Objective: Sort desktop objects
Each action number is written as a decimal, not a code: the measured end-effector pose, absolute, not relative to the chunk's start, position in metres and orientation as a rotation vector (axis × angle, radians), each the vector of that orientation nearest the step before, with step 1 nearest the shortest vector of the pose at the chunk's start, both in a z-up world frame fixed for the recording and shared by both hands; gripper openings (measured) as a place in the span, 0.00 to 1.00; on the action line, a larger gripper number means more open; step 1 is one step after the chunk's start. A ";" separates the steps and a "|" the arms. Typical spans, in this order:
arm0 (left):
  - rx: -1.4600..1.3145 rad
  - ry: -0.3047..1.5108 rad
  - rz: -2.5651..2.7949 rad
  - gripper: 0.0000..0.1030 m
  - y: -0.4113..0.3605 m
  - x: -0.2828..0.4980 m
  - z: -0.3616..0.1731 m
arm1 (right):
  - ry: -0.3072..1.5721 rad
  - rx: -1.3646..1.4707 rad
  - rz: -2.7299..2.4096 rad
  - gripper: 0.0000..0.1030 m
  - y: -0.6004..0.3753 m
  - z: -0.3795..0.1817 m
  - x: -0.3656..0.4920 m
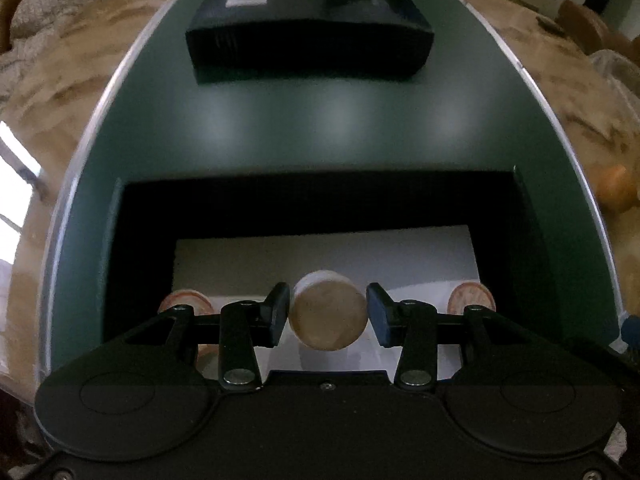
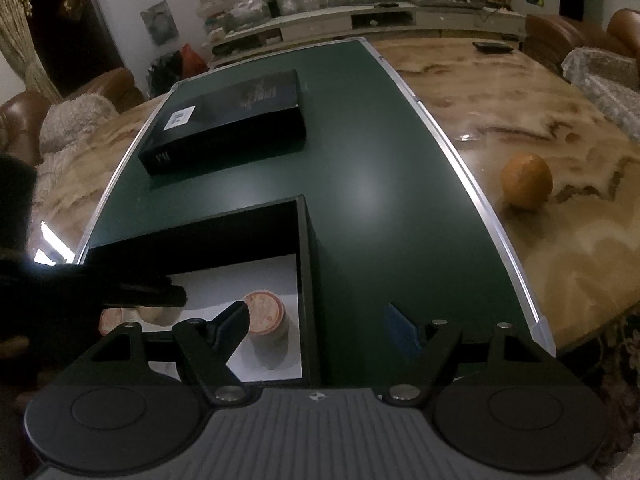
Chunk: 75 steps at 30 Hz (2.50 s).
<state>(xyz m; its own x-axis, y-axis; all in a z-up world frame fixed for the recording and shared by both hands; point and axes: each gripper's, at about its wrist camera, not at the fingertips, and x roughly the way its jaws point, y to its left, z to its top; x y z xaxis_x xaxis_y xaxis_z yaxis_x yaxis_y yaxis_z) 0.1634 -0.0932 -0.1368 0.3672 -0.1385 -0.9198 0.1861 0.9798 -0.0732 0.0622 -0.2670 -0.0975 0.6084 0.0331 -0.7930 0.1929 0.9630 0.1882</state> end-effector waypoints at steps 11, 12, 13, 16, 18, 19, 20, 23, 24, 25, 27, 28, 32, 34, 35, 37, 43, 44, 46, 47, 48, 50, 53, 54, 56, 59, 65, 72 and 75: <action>0.032 1.191 -0.211 0.41 -0.094 0.161 -0.146 | 0.922 0.260 -0.104 0.76 -0.267 -0.100 0.064; 0.031 1.189 -0.208 0.41 -0.094 0.162 -0.146 | 0.923 0.261 -0.103 0.76 -0.267 -0.100 0.064; 0.031 1.187 -0.205 0.41 -0.094 0.163 -0.146 | 0.924 0.262 -0.101 0.76 -0.266 -0.100 0.063; 0.027 1.186 -0.206 0.40 -0.094 0.164 -0.147 | 0.928 0.262 -0.100 0.76 -0.266 -0.102 0.063; 0.029 1.183 -0.207 0.40 -0.094 0.163 -0.147 | 0.932 0.265 -0.102 0.76 -0.267 -0.103 0.062; 0.031 1.181 -0.208 0.40 -0.095 0.162 -0.147 | 0.933 0.266 -0.103 0.76 -0.268 -0.103 0.062; 0.032 1.181 -0.211 0.40 -0.095 0.161 -0.147 | 0.934 0.267 -0.104 0.76 -0.268 -0.104 0.062; 0.041 1.184 -0.217 0.40 -0.095 0.156 -0.145 | 0.934 0.271 -0.106 0.76 -0.269 -0.105 0.062; 0.042 1.185 -0.214 0.40 -0.095 0.154 -0.144 | 0.934 0.272 -0.106 0.76 -0.269 -0.105 0.063; 0.042 1.187 -0.211 0.40 -0.094 0.152 -0.143 | 0.933 0.272 -0.105 0.76 -0.269 -0.105 0.063; 0.031 1.195 -0.209 0.40 -0.093 0.147 -0.141 | 0.932 0.272 -0.102 0.76 -0.268 -0.105 0.063; 0.029 1.193 -0.212 0.40 -0.093 0.145 -0.140 | 0.932 0.272 -0.099 0.76 -0.268 -0.105 0.063; 0.035 1.192 -0.203 0.40 -0.095 0.144 -0.140 | 0.933 0.272 -0.090 0.76 -0.266 -0.105 0.061; 0.043 1.198 -0.201 0.40 -0.096 0.145 -0.142 | 0.933 0.271 -0.089 0.76 -0.266 -0.104 0.060; 0.048 1.201 -0.199 0.40 -0.096 0.145 -0.143 | 0.933 0.270 -0.091 0.76 -0.266 -0.104 0.059; 0.055 1.204 -0.197 0.40 -0.096 0.145 -0.145 | 0.935 0.270 -0.097 0.76 -0.267 -0.104 0.059; 0.072 1.183 -0.199 0.63 -0.096 0.144 -0.140 | 0.938 0.273 -0.111 0.76 -0.269 -0.103 0.060; 0.074 1.176 -0.199 0.67 -0.095 0.144 -0.138 | 0.937 0.273 -0.110 0.76 -0.268 -0.102 0.060; 0.075 1.161 -0.203 0.70 -0.092 0.141 -0.130 | 0.931 0.268 -0.109 0.76 -0.266 -0.099 0.061; 0.073 1.158 -0.202 0.71 -0.090 0.140 -0.126 | 0.926 0.263 -0.109 0.76 -0.264 -0.097 0.061; 0.071 1.156 -0.194 0.71 -0.088 0.139 -0.120 | 0.921 0.259 -0.109 0.78 -0.263 -0.095 0.062; 0.061 1.142 -0.179 0.78 -0.080 0.134 -0.106 | 0.909 0.254 -0.108 0.81 -0.259 -0.088 0.064; 0.055 1.098 -0.141 0.94 -0.063 0.125 -0.083 | 0.873 0.239 -0.100 0.94 -0.252 -0.072 0.066; 0.062 1.078 -0.123 0.97 -0.056 0.121 -0.075 | 0.857 0.229 -0.096 0.95 -0.248 -0.066 0.067; 0.071 1.049 -0.086 0.99 -0.042 0.114 -0.061 | 0.831 0.210 -0.087 0.96 -0.241 -0.054 0.068; 0.064 1.034 -0.037 1.00 -0.019 0.106 -0.046 | 0.819 0.200 -0.075 1.00 -0.228 -0.041 0.068; 0.048 1.083 0.053 1.00 0.020 0.087 -0.043 | 0.862 0.167 -0.070 1.00 -0.199 -0.038 0.060; 0.025 1.088 0.046 1.00 0.037 0.061 -0.041 | 0.923 0.170 -0.047 1.00 -0.176 -0.041 0.037; 0.032 1.078 0.029 1.00 0.034 0.050 -0.037 | 0.930 0.162 -0.051 1.00 -0.171 -0.038 0.027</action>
